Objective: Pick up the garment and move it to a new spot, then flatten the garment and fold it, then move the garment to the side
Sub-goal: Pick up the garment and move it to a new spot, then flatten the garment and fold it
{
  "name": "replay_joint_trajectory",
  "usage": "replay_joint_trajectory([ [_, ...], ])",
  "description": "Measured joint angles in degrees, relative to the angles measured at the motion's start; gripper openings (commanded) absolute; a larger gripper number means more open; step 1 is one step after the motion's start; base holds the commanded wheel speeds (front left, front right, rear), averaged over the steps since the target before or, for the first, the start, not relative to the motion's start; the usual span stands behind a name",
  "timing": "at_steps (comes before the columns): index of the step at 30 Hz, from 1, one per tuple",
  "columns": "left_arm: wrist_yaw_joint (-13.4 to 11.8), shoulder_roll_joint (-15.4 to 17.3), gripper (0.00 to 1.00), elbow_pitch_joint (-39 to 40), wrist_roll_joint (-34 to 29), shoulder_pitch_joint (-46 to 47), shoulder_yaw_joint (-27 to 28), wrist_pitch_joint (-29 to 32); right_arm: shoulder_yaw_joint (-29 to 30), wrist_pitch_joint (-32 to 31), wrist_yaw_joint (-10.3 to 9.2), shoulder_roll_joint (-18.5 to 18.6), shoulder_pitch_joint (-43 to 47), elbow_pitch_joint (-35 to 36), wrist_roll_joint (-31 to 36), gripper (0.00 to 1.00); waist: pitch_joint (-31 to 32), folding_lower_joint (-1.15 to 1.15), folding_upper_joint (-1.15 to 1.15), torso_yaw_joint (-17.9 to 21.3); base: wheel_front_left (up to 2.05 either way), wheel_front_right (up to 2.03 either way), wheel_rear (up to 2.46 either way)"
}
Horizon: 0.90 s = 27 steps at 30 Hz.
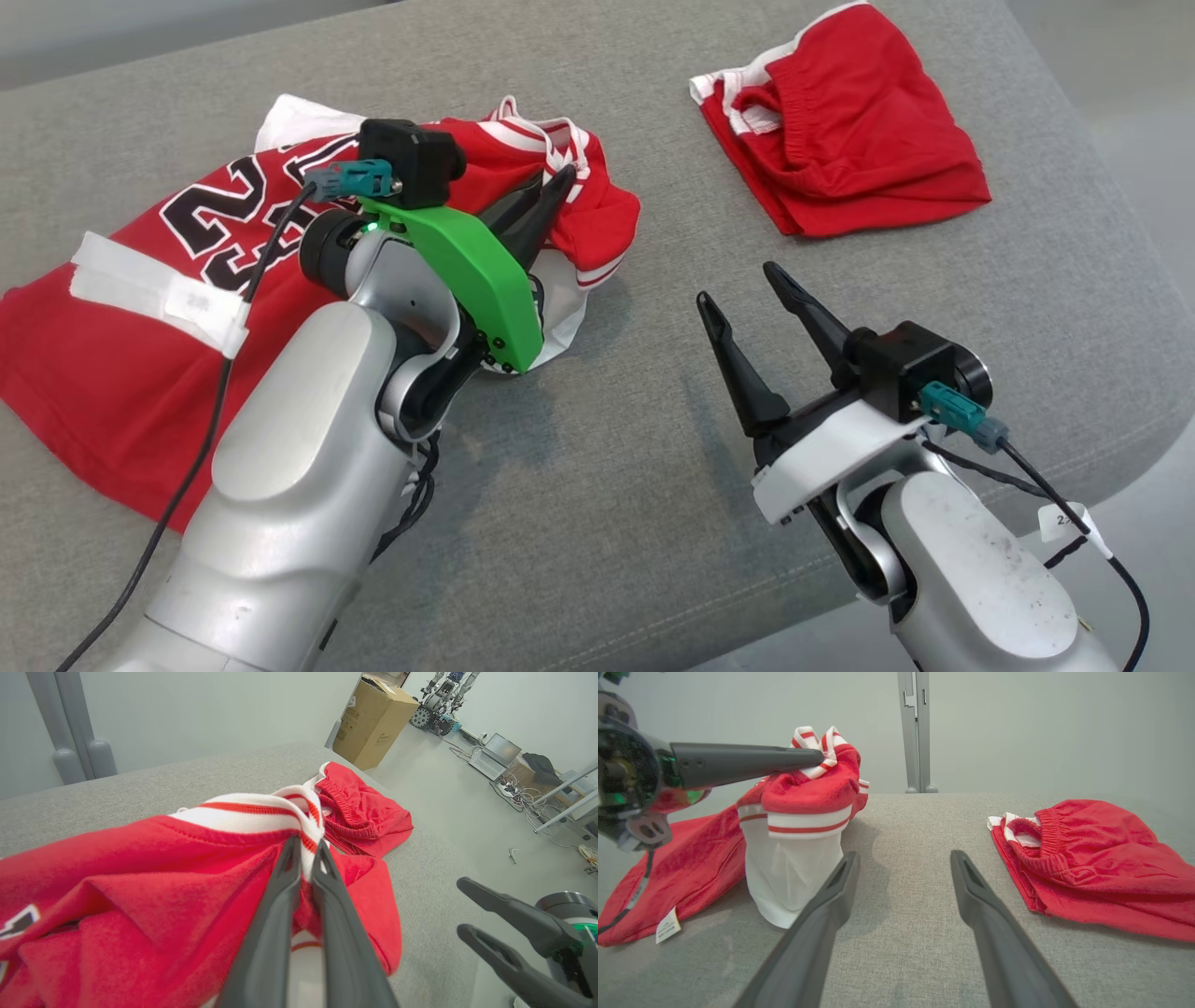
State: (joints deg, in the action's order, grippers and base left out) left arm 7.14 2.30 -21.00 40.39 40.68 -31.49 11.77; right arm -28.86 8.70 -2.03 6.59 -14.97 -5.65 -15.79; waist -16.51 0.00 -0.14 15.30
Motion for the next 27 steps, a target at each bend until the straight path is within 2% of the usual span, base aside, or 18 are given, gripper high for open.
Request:
replay_joint_trajectory([
  [4,0.0,-0.03,0.0,-1.15,-1.38,1.62,-1.69,-2.14,-1.55,-0.26,1.51,-0.03,-0.21,-1.83,-0.3,1.0,-0.79,0.0,0.0,2.48,0.0,0.0,0.0],
  [5,-0.01,-0.09,0.12,-1.55,-1.81,1.82,-1.92,-2.94,-1.79,-0.26,1.53,-0.12,-0.24,-2.2,-0.37,1.0,-0.99,0.0,0.0,2.91,0.0,0.0,0.0],
  [6,-0.04,-0.14,0.53,-2.16,-2.56,2.06,-2.21,-3.79,-2.04,-0.3,1.75,-0.2,-0.31,-2.6,-0.41,1.0,-1.2,0.0,0.0,3.26,0.0,0.0,0.0],
  [7,-0.09,-0.14,1.0,-2.7,-3.1,2.26,-2.5,-4.33,-2.21,-0.35,2.09,-0.31,-0.4,-2.99,-0.42,1.0,-1.42,0.0,0.0,3.51,0.0,0.0,0.0],
  [12,-0.09,-0.14,1.0,-3.31,-3.37,2.82,-3.75,-7.61,-2.2,-0.34,2.31,-0.57,-1.07,-4.16,-0.49,1.0,-1.95,0.0,0.0,3.55,0.0,0.0,0.0],
  [16,-0.08,-0.12,1.0,-3.04,-3.14,2.86,-6.98,-9.51,-1.96,-0.15,2.75,-0.3,-1.09,-5.81,-0.49,1.0,-1.82,0.0,0.0,2.29,0.0,0.0,0.0],
  [21,-0.08,-0.11,1.0,-0.96,-1.64,2.85,-9.99,-12.57,-1.97,-0.16,3.54,1.0,-1.09,-8.37,-0.49,1.0,-1.28,0.0,0.0,-0.18,0.0,0.0,0.0],
  [27,-0.08,-0.11,1.0,-0.56,-2.14,-0.76,-10.17,-16.63,-2.33,-0.69,5.05,1.25,-1.11,-12.54,-1.35,1.0,-0.2,0.0,0.0,-4.76,0.0,0.0,0.0],
])
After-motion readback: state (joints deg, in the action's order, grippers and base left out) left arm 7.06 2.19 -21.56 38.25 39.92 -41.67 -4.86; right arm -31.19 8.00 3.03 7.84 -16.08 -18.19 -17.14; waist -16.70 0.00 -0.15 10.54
